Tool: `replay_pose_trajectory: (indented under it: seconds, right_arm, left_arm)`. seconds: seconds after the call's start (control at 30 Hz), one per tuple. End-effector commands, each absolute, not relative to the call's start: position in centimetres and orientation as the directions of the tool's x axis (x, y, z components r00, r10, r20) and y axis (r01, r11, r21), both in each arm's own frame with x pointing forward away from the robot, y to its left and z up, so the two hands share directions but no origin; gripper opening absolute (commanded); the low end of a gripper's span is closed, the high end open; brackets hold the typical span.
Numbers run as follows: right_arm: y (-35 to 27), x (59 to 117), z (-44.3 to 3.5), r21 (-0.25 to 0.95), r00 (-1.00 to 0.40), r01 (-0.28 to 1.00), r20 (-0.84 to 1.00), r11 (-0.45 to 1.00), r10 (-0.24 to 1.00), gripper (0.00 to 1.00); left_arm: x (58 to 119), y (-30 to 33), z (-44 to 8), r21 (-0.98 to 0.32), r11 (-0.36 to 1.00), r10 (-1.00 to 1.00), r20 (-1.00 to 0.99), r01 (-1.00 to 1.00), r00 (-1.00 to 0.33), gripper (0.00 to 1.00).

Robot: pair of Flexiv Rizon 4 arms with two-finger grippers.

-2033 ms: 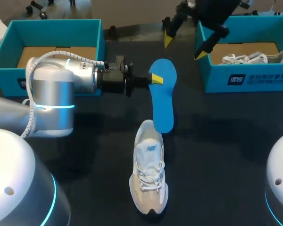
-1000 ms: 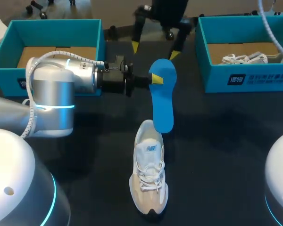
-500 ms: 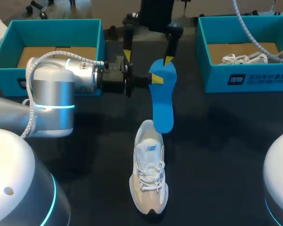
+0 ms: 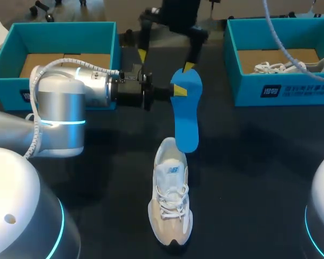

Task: Take the shoe out of the shoebox, open the shoe tongue, remove and reinsert the insole, then place the shoe into the shoebox

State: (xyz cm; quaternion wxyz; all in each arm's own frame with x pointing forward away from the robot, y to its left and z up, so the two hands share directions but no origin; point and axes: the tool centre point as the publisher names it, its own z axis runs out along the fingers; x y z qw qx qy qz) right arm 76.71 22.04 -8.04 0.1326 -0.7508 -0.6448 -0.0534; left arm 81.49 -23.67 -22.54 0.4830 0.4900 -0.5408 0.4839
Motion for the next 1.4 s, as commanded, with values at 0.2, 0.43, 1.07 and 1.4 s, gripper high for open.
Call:
replay_pose_trajectory:
  seconds: [0.2,0.43,1.07,1.4]
  right_arm:
    - [15.7,76.5,-8.8,-0.217,0.217,0.972,0.659,-0.094,0.720,1.00]
    - [14.2,77.4,-9.9,-0.242,0.224,0.969,0.777,-0.049,0.588,1.00]
    - [12.0,77.6,-12.2,-0.249,0.245,0.967,0.860,-0.052,0.447,1.00]
    - [11.8,77.8,-13.5,-0.256,0.259,0.965,0.884,-0.060,0.388,1.00]
  left_arm:
    - [81.5,-23.7,-22.6,-0.050,0.052,-0.065,0.996,-0.997,-0.053,0.00]
    - [81.5,-23.7,-22.6,-0.050,0.052,-0.065,0.996,-0.997,-0.053,0.00]
    - [81.5,-23.7,-22.6,-0.050,0.052,-0.065,0.996,-0.997,-0.053,0.00]
    - [81.5,-23.7,-22.6,-0.050,0.052,-0.065,0.996,-0.997,-0.053,0.00]
